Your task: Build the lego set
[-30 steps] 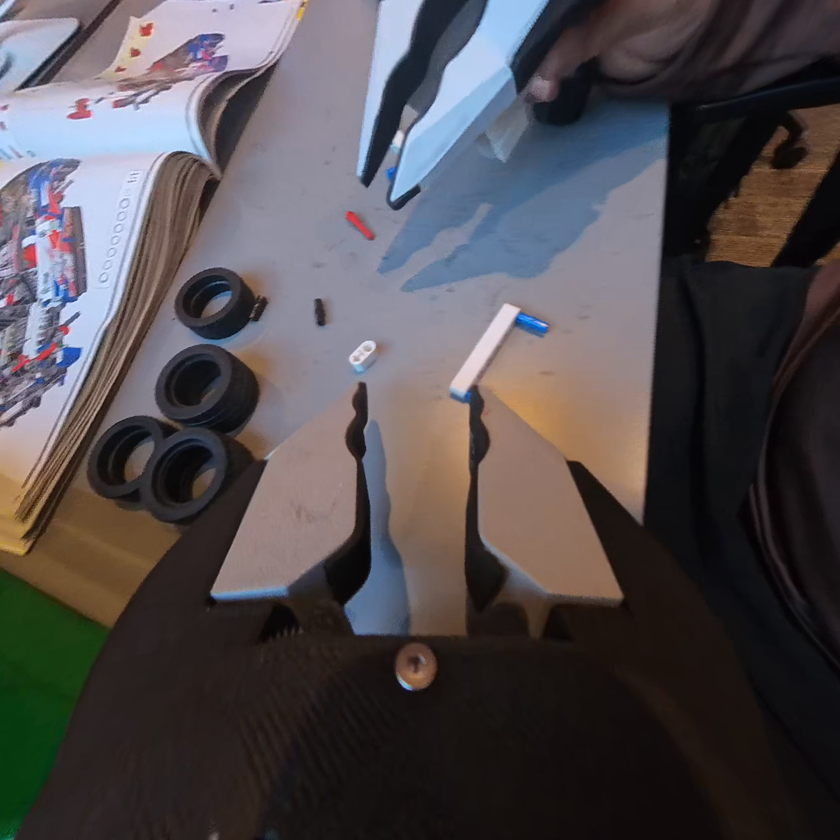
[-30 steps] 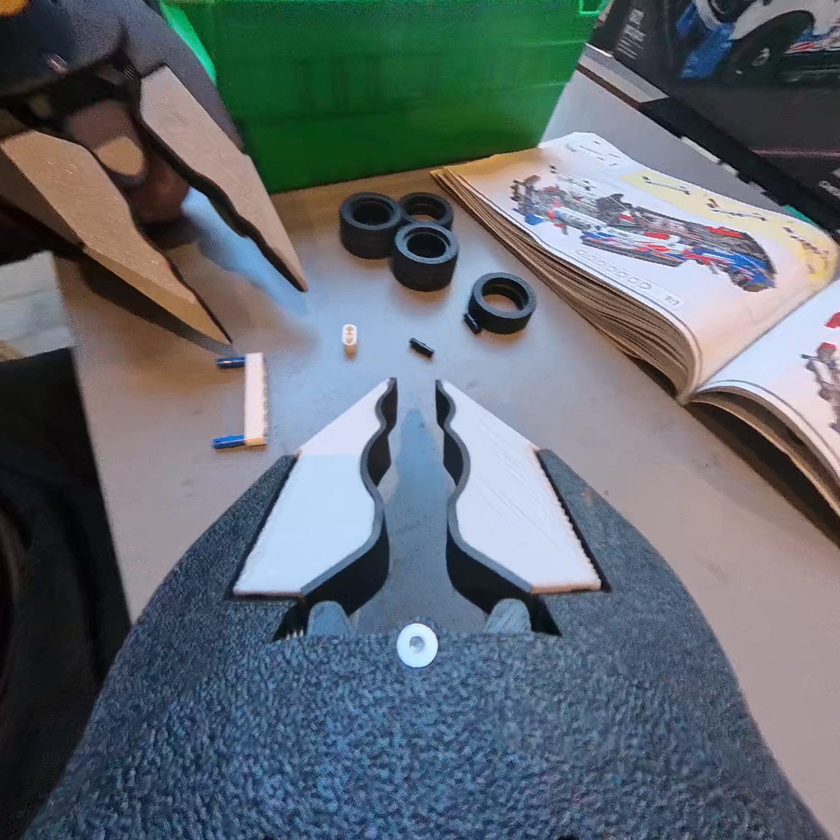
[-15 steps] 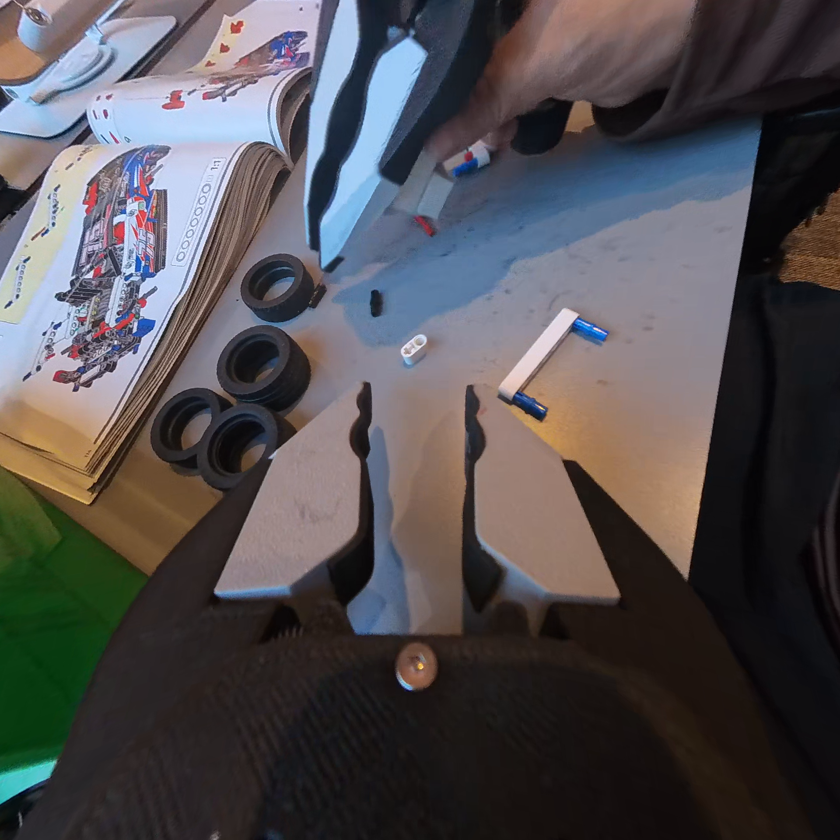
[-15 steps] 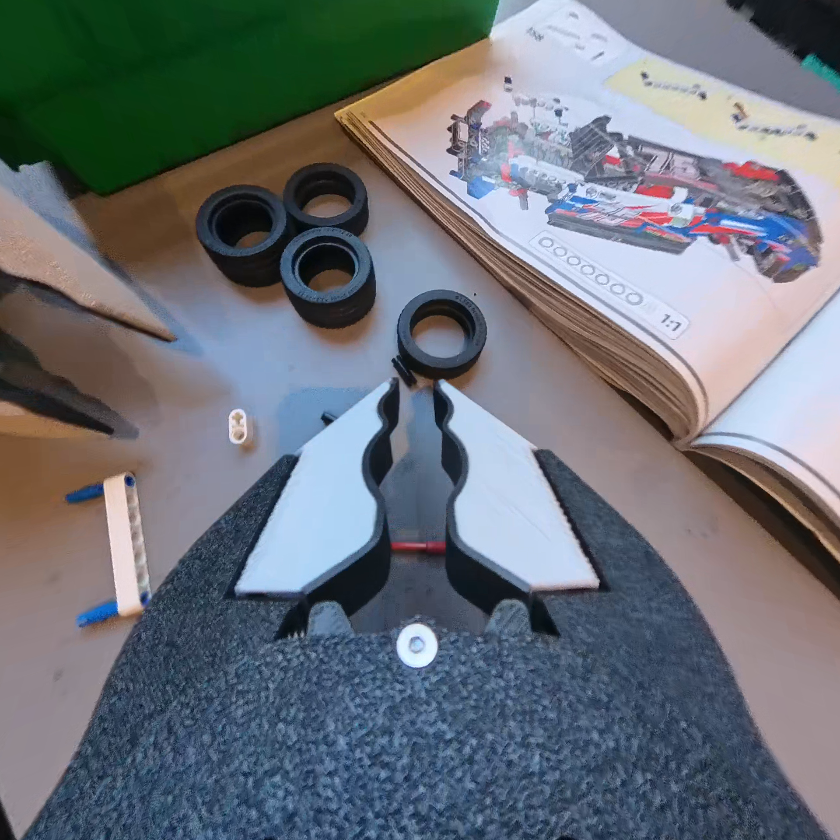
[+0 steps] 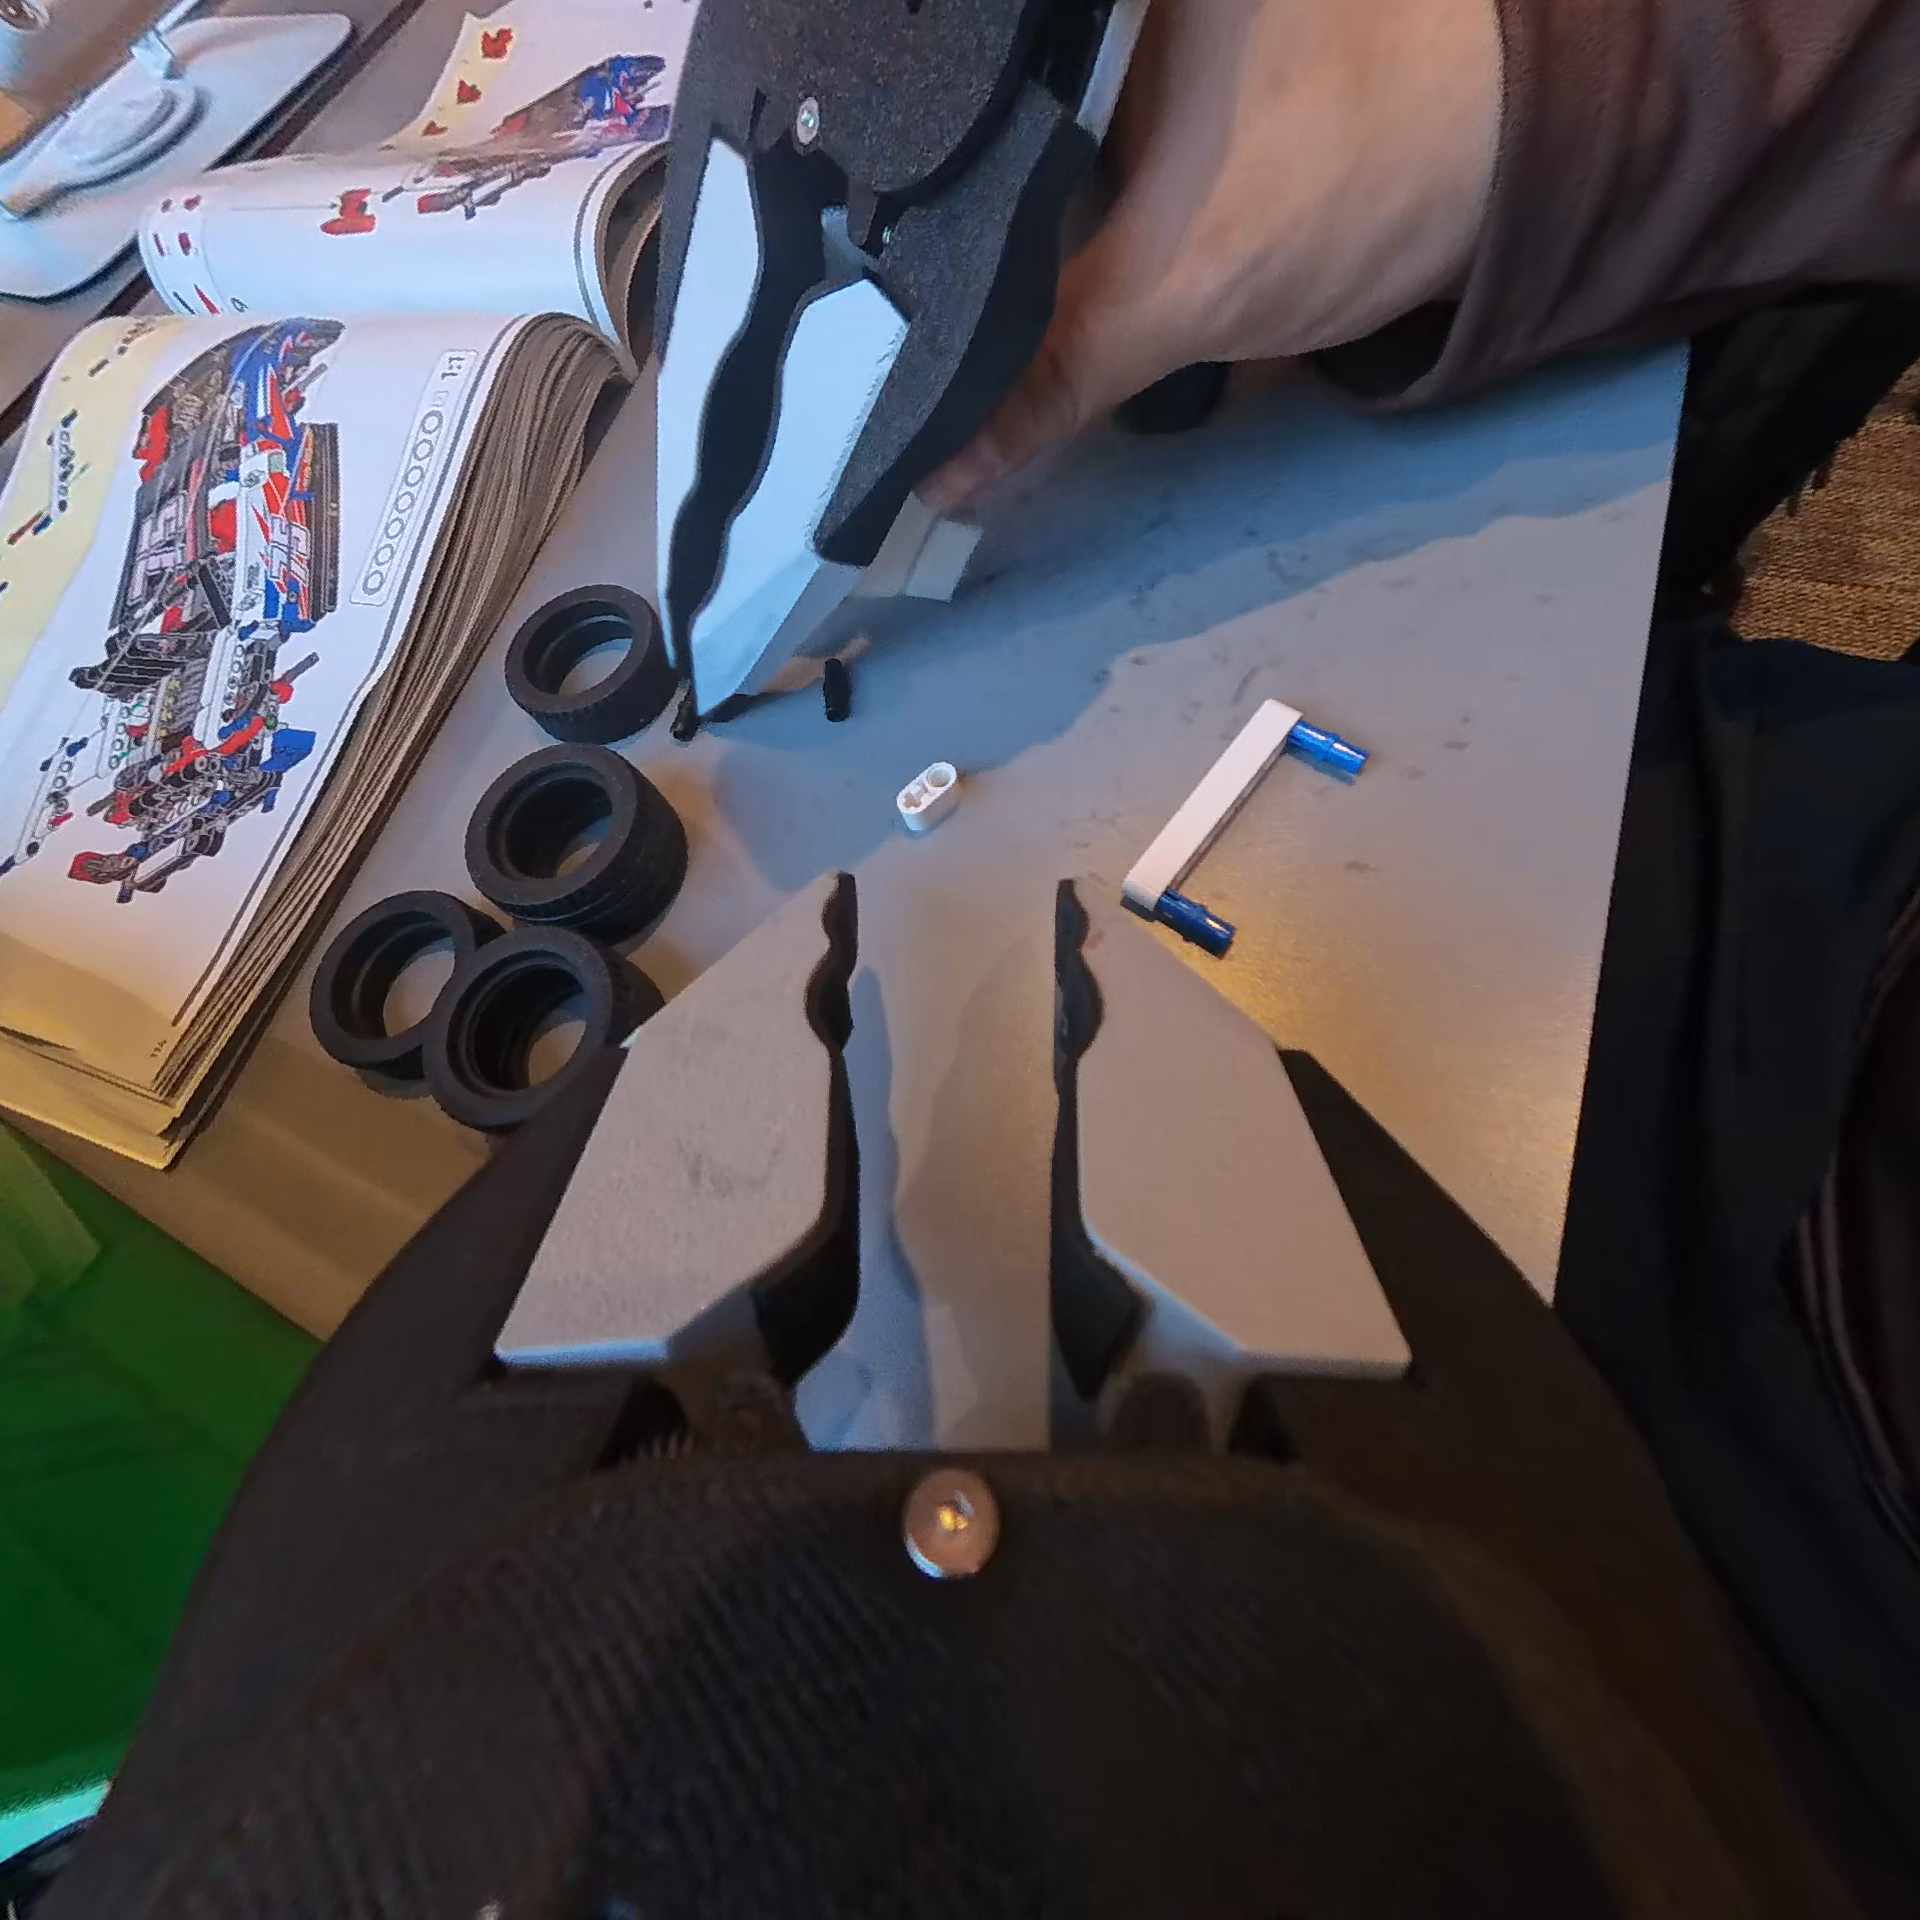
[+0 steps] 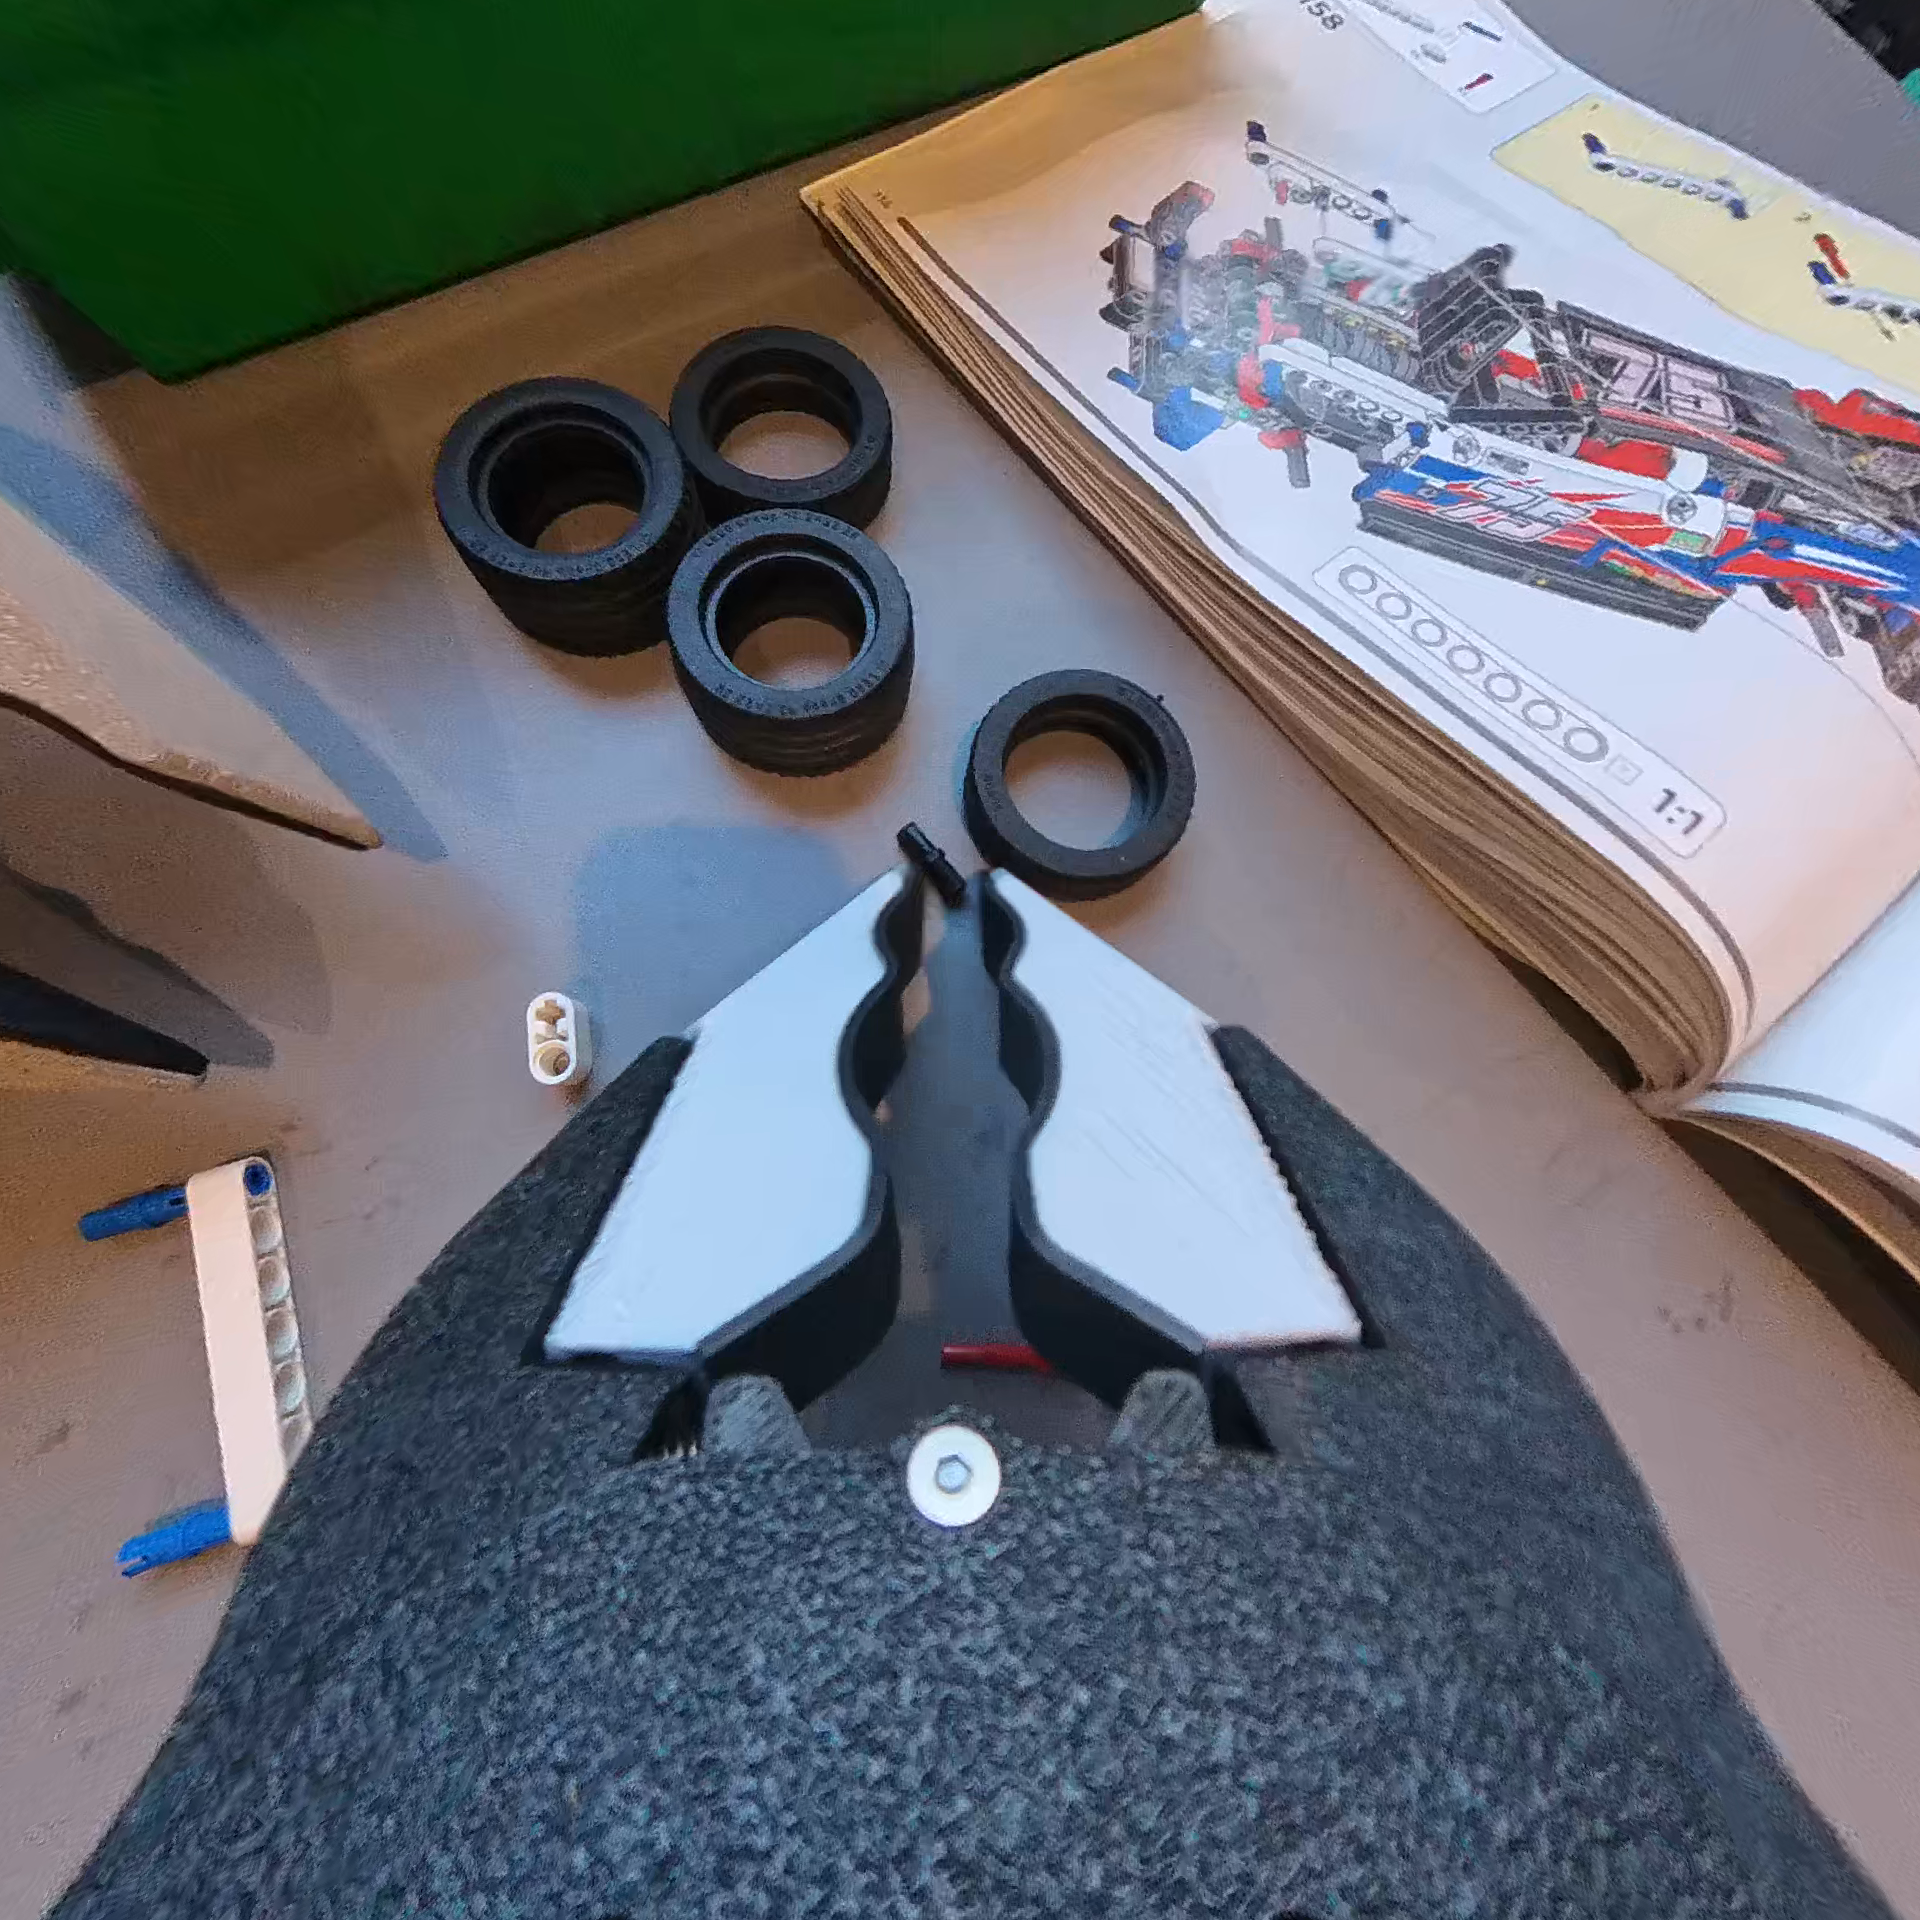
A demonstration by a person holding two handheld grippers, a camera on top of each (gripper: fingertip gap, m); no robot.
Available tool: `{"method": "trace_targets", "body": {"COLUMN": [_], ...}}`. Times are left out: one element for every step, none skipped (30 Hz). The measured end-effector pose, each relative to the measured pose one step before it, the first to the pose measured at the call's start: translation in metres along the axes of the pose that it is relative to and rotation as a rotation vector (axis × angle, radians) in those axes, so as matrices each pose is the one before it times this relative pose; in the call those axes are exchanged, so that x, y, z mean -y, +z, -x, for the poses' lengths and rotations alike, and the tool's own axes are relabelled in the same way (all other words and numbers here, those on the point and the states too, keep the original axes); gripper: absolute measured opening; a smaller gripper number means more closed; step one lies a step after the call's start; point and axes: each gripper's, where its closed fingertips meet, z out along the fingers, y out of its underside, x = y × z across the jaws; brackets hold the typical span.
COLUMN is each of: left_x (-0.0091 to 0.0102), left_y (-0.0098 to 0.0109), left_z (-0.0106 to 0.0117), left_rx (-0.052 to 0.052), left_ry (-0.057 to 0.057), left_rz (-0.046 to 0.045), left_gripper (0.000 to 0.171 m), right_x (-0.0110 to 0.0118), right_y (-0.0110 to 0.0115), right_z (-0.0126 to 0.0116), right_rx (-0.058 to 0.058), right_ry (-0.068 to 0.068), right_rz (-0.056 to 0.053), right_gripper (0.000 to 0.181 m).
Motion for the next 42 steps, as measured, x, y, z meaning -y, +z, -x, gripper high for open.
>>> {"method": "trace_targets", "body": {"left_x": [-0.00007, 0.00003, 0.00005, 0.00016, -0.00008, -0.00012, -0.00018, -0.00007, 0.00001, -0.00005, -0.00003, 0.00002, 0.00015, 0.00008, 0.00003, -0.00005, 0.00004, 0.00009, 0.00003, -0.00005, 0.00001, -0.00001, 0.00003, 0.00001, 0.00001, 0.00015, 0.00015, 0.00027, 0.00029, 0.00029, 0.00013, -0.00015, -0.00037, -0.00045, -0.00032, 0.00007, 0.00017, 0.00001, -0.00003, -0.00014, -0.00013, -0.00033], "left_y": [0.00004, 0.00001, -0.00005, -0.0001, 0.00005, 0.00015, 0.00009, 0.00014, 0.0, 0.00007, -0.00001, -0.00003, -0.0001, -0.00013, 0.00006, -0.00006, -0.00002, 0.0, -0.00003, 0.00003, 0.00001, 0.00001, -0.00003, -0.00004, -0.00003, -0.00006, -0.00022, -0.0002, -0.00023, -0.00019, -0.00002, 0.0001, 0.00028, 0.00042, 0.00019, 0.00003, -0.00013, -0.00003, 0.00003, 0.00006, 0.00014, 0.00027], "left_z": [-0.00004, 0.0001, 0.00018, 0.00006, -0.00004, -0.00007, -0.00008, -0.00007, -0.00004, -0.00008, 0.00001, -0.00014, -0.00003, 0.00009, -0.00005, -0.00007, -0.00006, -0.00014, -0.00029, -0.00043, -0.00048, -0.00027, -0.00011, -0.00008, 0.0, -0.00003, -0.00019, -0.0005, -0.0006, -0.0006, -0.00035, -0.00014, -0.00019, -0.00034, -0.00031, -0.00016, 0.00005, 0.00009, 0.00008, 0.00002, 0.00009, 0.00011], "left_rx": [-0.0011, 0.0009, 0.0013, 0.0012, 0.0005, -0.0004, -0.0007, 0.0001, 0.0003, 0.0001, 0.0, -0.0005, -0.0001, 0.0, -0.0007, -0.0008, -0.0001, 0.0001, -0.0013, -0.0016, -0.0009, 0.0, 0.0, -0.0001, -0.0002, -0.0007, -0.0007, -0.002, -0.0026, -0.0022, -0.0015, -0.0005, -0.0023, -0.0036, -0.0026, -0.0006, 0.001, 0.0005, 0.0002, 0.0006, 0.0014, 0.0018], "left_ry": [-0.0009, -0.0003, 0.0006, 0.0008, 0.0006, 0.0001, 0.0, 0.0003, 0.0008, 0.0007, 0.0002, 0.0002, 0.0, -0.0004, -0.0004, 0.0, 0.0005, 0.001, 0.0016, 0.0025, 0.0032, 0.0027, 0.0015, 0.0003, -0.0002, 0.0001, 0.0009, 0.0021, 0.0031, 0.0031, 0.0023, 0.0006, -0.0007, -0.0007, 0.0001, 0.0007, 0.0004, -0.0004, -0.0005, 0.0, 0.0007, 0.0013], "left_rz": [0.00074, -0.00019, -0.00092, -0.00079, 0.0003, 0.00125, 0.00122, 0.00074, 0.00024, 0.00014, 0.00019, -0.00025, -0.00102, -0.00088, -0.00013, -0.00003, -0.00038, -0.00042, -0.00003, 0.0003, 0.00009, -0.00005, -0.00001, -0.00014, -0.00051, -0.00092, -0.00166, -0.00228, -0.00252, -0.00206, -0.00074, 0.00138, 0.00313, 0.00365, 0.0022, -0.00018, -0.00127, -0.00049, 0.00028, 0.00087, 0.00165, 0.00239], "left_gripper": [0.035, 0.035, 0.035, 0.035, 0.035, 0.035, 0.035, 0.035, 0.035, 0.035, 0.035, 0.035, 0.035, 0.035, 0.035, 0.035, 0.035, 0.035, 0.035, 0.035, 0.035, 0.034, 0.034, 0.033, 0.033, 0.033, 0.033, 0.033, 0.034, 0.033, 0.033, 0.034, 0.034, 0.034, 0.034, 0.034, 0.034, 0.034, 0.034, 0.034, 0.034, 0.034], "right_x": [0.00003, -0.00006, -0.00044, -0.00104, -0.00148, -0.0016, -0.00178, -0.00218, -0.00236, -0.00212, -0.00118, -0.00031, 0.0002, 0.00083, 0.0009, 0.00036, -0.00033, -0.00096, -0.00157, -0.00168, -0.00121, -0.00092, -0.00098, -0.00126, -0.0018, -0.00214, -0.0017, -0.00041, 0.0007, -0.00051, -0.00031, -0.00028, -0.00003, 0.00039, 0.00036, 0.00027, 0.00014, 0.00037, 0.00008, 0.00026, 0.00028, 0.0002], "right_y": [0.00056, -0.00015, -0.00074, -0.00146, -0.00188, -0.00198, -0.00201, -0.00237, -0.00267, -0.0028, -0.003, -0.003, -0.00283, -0.00249, -0.00224, -0.00203, -0.00171, -0.00147, -0.00123, -0.00077, -0.00057, -0.00024, -0.00015, 0.0004, 0.0009, 0.00137, 0.0019, 0.00138, 0.00026, 0.0004, -0.00028, -0.00052, -0.00049, -0.00015, 0.00025, 0.00009, 0.00003, 0.00003, 0.00005, -0.00004, -0.00028, -0.00049], "right_z": [0.00225, 0.00144, 0.00345, 0.00311, 0.0028, 0.0038, 0.00385, 0.00282, 0.00254, 0.00188, -0.00081, -0.00158, -0.00068, -0.00053, -0.00018, 0.0002, -0.00084, -0.00165, -0.0013, 0.00013, 0.00159, 0.00302, 0.0039, 0.00254, -0.00033, -0.00165, 0.0004, 0.00316, 0.00459, 0.00528, 0.0036, 0.0015, 0.00336, 0.00398, 0.00101, 0.00023, -0.00005, -0.00024, -0.00017, 0.00017, 0.00023, -0.00034], "right_rx": [0.0168, 0.009, 0.0199, 0.0173, 0.016, 0.0207, 0.0176, 0.0111, 0.0117, 0.0098, -0.0058, -0.0061, 0.0043, 0.0074, 0.0099, 0.0116, 0.005, -0.0014, -0.0001, 0.007, 0.0129, 0.0178, 0.018, 0.0055, -0.015, -0.0223, -0.0073, 0.0122, 0.0227, 0.0271, 0.0142, -0.0033, 0.0055, 0.0071, -0.0091, -0.0081, -0.0029, 0.0014, 0.0059, 0.0094, 0.0088, 0.0031], "right_ry": [-0.002, -0.0056, -0.0151, -0.0119, -0.0067, -0.0095, -0.0103, -0.0067, -0.0026, -0.0013, -0.0001, -0.0003, 0.0028, 0.0091, 0.0123, 0.0121, 0.0107, 0.0096, 0.0089, 0.0053, -0.0011, -0.0102, -0.0222, -0.0322, -0.0361, -0.0355, -0.0305, -0.0208, -0.013, -0.0109, -0.0128, -0.0222, -0.0291, -0.0281, -0.0202, -0.0112, -0.0023, 0.0071, 0.0136, 0.0148, 0.0131, 0.0093], "right_rz": [0.0016, -0.0003, -0.0013, 0.0009, 0.0023, -0.0009, -0.0025, -0.0003, 0.0032, 0.0033, -0.0016, -0.0063, -0.0076, -0.0096, -0.0119, -0.0099, -0.0067, -0.004, 0.0, 0.0015, 0.0006, 0.0013, 0.0032, 0.0059, 0.0111, 0.0142, 0.0109, 0.0017, -0.0061, 0.0028, 0.002, 0.0038, 0.0038, 0.0027, 0.0039, 0.0039, 0.0023, -0.0015, -0.0043, -0.0059, -0.0063, -0.0045], "right_gripper": [0.005, 0.004, 0.004, 0.004, 0.004, 0.004, 0.004, 0.004, 0.004, 0.004, 0.004, 0.004, 0.005, 0.008, 0.011, 0.012, 0.012, 0.012, 0.012, 0.013, 0.015, 0.019, 0.022, 0.024, 0.024, 0.024, 0.024, 0.019, 0.015, 0.006, 0.002, 0.002, 0.001, 0.0, 0.0, 0.0, 0.0, 0.003, 0.004, 0.006, 0.008, 0.008]}}
